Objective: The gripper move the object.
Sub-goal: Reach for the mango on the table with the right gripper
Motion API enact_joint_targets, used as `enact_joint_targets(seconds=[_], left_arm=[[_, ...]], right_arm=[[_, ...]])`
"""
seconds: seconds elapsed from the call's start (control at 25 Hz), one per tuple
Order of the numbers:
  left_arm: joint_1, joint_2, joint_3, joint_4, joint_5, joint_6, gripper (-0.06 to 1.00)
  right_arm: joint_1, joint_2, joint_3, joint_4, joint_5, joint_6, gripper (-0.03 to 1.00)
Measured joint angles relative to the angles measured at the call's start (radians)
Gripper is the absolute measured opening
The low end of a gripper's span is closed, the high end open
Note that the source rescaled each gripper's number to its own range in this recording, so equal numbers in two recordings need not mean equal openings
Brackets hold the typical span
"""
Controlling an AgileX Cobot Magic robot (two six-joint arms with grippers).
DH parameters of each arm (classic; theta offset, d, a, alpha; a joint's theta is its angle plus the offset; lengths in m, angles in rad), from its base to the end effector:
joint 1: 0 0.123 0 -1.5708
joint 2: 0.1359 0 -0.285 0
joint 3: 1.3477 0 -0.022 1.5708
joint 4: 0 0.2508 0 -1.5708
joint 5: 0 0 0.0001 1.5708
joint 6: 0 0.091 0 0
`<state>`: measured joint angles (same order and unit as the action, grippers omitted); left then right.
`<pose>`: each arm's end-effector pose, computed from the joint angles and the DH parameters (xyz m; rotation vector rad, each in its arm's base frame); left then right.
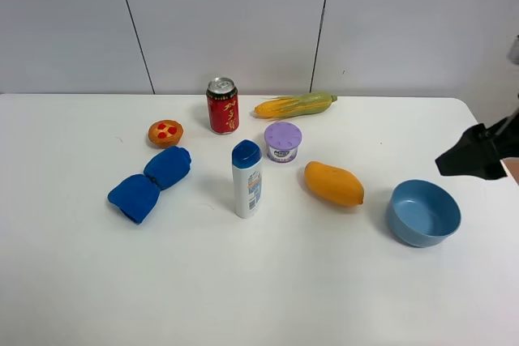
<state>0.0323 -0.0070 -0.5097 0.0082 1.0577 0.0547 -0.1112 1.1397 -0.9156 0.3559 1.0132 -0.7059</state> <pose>-0.0070 0.0004 0.2802 0.0222 2.0251 0.0648 0.2080 0.0039 0.3049 -0.6095 2.5475 0.1931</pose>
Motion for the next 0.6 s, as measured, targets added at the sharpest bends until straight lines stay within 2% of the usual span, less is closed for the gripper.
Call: enact_joint_targets(seconds=[0.16,0.28,0.44,0.6], left_arm=[[0.000,0.000,0.000,0.000,0.000,0.001,1.00],[0.000,0.000,0.000,0.000,0.000,0.001,1.00],[0.000,0.000,0.000,0.000,0.000,0.001,1.00],[0.000,0.000,0.000,0.000,0.000,0.000,1.00]], right_arm=[[0.021,0.133,-0.079,0.035,0.018,-0.166,0.92],[0.080,0.221,-0.127,-0.005,0.028,-0.219,0.92],[0.225,0.335,-0.164,-0.140,0.016,-0.165,0.92],[0.356,0.472,-0.187,-0.260,-0.045,-0.079,0.92]])
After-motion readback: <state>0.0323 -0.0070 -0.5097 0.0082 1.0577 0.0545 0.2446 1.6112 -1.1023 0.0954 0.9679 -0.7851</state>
